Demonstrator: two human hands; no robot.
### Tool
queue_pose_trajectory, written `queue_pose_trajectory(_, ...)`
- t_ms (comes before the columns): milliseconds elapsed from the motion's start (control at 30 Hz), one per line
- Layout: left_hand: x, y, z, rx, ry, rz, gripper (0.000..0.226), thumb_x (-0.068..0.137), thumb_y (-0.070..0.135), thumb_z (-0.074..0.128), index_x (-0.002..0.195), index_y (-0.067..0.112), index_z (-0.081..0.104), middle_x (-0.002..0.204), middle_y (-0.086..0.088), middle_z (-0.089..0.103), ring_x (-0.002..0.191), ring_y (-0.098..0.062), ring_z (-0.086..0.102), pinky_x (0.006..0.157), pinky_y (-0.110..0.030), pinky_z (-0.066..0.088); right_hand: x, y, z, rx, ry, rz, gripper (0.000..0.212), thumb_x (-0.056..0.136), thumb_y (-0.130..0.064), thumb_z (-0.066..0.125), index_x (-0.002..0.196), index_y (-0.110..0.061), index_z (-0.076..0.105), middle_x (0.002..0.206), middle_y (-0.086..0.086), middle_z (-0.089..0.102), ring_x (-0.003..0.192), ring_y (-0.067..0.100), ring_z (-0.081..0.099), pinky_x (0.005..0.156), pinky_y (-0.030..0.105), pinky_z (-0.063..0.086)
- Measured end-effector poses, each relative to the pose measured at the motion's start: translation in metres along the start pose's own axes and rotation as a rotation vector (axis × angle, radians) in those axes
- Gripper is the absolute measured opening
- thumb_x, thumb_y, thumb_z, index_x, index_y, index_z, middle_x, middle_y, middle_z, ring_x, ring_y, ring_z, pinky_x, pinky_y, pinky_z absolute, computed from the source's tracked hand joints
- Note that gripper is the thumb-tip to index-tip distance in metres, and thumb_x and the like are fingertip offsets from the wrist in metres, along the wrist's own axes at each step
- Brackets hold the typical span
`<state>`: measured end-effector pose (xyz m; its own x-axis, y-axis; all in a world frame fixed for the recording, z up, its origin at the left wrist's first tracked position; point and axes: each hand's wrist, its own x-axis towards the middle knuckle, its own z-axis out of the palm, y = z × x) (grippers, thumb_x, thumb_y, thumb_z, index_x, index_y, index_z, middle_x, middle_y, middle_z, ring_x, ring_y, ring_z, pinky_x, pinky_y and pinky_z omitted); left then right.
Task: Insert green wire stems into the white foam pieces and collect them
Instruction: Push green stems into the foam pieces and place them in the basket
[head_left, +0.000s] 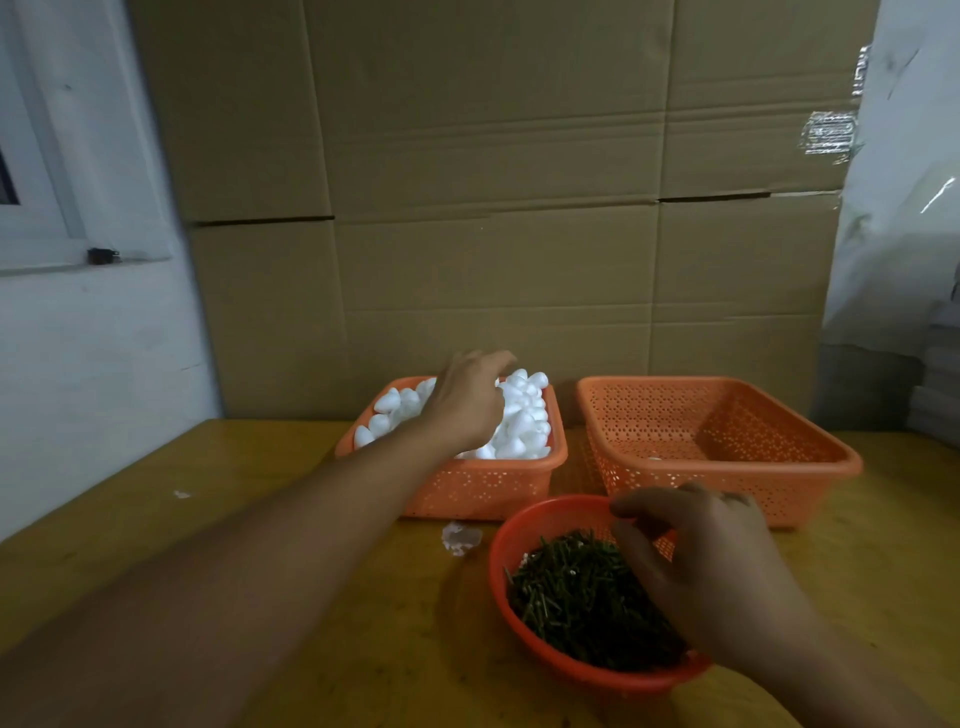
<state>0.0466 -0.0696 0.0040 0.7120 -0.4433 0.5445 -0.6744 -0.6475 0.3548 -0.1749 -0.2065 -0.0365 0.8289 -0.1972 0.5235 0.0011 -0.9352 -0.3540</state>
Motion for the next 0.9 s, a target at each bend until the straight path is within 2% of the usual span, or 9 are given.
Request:
queue_pose_trajectory(67, 0.007, 0.003, 0.006, 0.109, -0.062, 0.043, 0.027, 0.100, 0.013, 0.051, 0.122, 0.008, 0.066, 0.116, -0.010, 0.066, 0.113, -0.027, 0.054, 0.085, -0.028, 0.035, 0.000, 0.002, 0.002, -0.038, 0.013, -0.007, 0.024, 0.091, -0.043, 0.061, 0.112, -0.036, 0.072, 0.089, -0.023, 0.068, 0.090, -0.001, 0.061, 0.100, 0.038, 0.041)
queue_pose_trajectory(133, 0.013, 0.005, 0.009, 0.211, -0.135, 0.083, 0.026, 0.102, 0.019, 0.049, 0.119, 0.008, 0.066, 0.118, -0.008, 0.067, 0.113, -0.027, 0.054, 0.092, -0.028, 0.034, 0.000, 0.003, 0.003, -0.042, 0.023, -0.007, 0.023, 0.091, -0.043, 0.062, 0.110, -0.037, 0.072, 0.086, -0.023, 0.068, 0.089, -0.001, 0.061, 0.097, 0.036, 0.039)
queue_pose_trajectory(267, 0.021, 0.003, 0.009, 0.341, -0.231, 0.093, 0.026, 0.105, 0.031, 0.047, 0.118, 0.018, 0.065, 0.121, -0.001, 0.067, 0.119, -0.024, 0.054, 0.104, -0.041, 0.039, -0.001, 0.005, 0.005, -0.056, 0.004, -0.018, 0.024, 0.092, -0.045, 0.057, 0.110, -0.039, 0.071, 0.087, -0.024, 0.068, 0.092, -0.002, 0.059, 0.098, 0.035, 0.037)
queue_pose_trajectory(400, 0.026, -0.001, 0.005, 0.376, -0.331, 0.083, 0.031, 0.101, 0.016, 0.050, 0.129, 0.021, 0.062, 0.128, -0.001, 0.066, 0.123, -0.024, 0.055, 0.103, -0.039, 0.037, -0.001, 0.007, 0.008, -0.064, -0.013, -0.027, 0.025, 0.094, -0.047, 0.055, 0.113, -0.040, 0.069, 0.089, -0.024, 0.069, 0.096, -0.002, 0.057, 0.098, 0.033, 0.033)
queue_pose_trajectory(500, 0.024, -0.006, 0.004, 0.348, -0.319, 0.079, 0.030, 0.096, 0.008, 0.054, 0.119, 0.021, 0.067, 0.114, 0.003, 0.070, 0.113, -0.021, 0.059, 0.094, -0.036, 0.034, -0.002, 0.007, 0.011, -0.059, -0.016, -0.026, 0.024, 0.094, -0.045, 0.057, 0.113, -0.039, 0.070, 0.089, -0.024, 0.070, 0.096, -0.001, 0.057, 0.098, 0.032, 0.032)
queue_pose_trajectory(633, 0.019, -0.013, 0.006, 0.291, -0.227, 0.085, 0.017, 0.095, 0.011, 0.054, 0.102, 0.020, 0.066, 0.088, 0.008, 0.064, 0.099, -0.020, 0.062, 0.091, -0.035, 0.033, -0.003, 0.007, 0.014, -0.056, -0.015, -0.037, 0.023, 0.094, -0.045, 0.058, 0.112, -0.039, 0.070, 0.090, -0.024, 0.069, 0.095, -0.002, 0.057, 0.099, 0.033, 0.033)
queue_pose_trajectory(733, 0.014, -0.017, 0.009, 0.224, -0.142, 0.085, 0.019, 0.095, 0.007, 0.053, 0.104, 0.018, 0.065, 0.096, 0.003, 0.068, 0.098, -0.020, 0.060, 0.086, -0.031, 0.030, -0.003, 0.008, 0.014, -0.053, -0.022, -0.037, 0.023, 0.094, -0.045, 0.058, 0.112, -0.039, 0.070, 0.090, -0.023, 0.070, 0.094, -0.002, 0.058, 0.097, 0.033, 0.033)
queue_pose_trajectory(833, 0.004, -0.015, 0.007, 0.074, -0.068, 0.098, 0.014, 0.094, 0.010, 0.056, 0.104, 0.014, 0.066, 0.100, 0.001, 0.069, 0.095, -0.018, 0.060, 0.084, -0.033, 0.042, -0.003, 0.008, 0.015, -0.070, -0.029, -0.041, 0.024, 0.094, -0.046, 0.057, 0.113, -0.040, 0.069, 0.092, -0.024, 0.070, 0.096, -0.001, 0.057, 0.097, 0.033, 0.032)
queue_pose_trajectory(900, -0.005, -0.012, 0.004, -0.047, -0.015, 0.127, 0.012, 0.091, 0.008, 0.059, 0.101, 0.012, 0.065, 0.097, 0.004, 0.068, 0.091, -0.014, 0.059, 0.078, -0.027, 0.043, -0.003, 0.008, 0.016, -0.074, -0.032, -0.044, 0.023, 0.095, -0.046, 0.057, 0.114, -0.040, 0.069, 0.093, -0.024, 0.070, 0.097, -0.001, 0.057, 0.097, 0.033, 0.032)
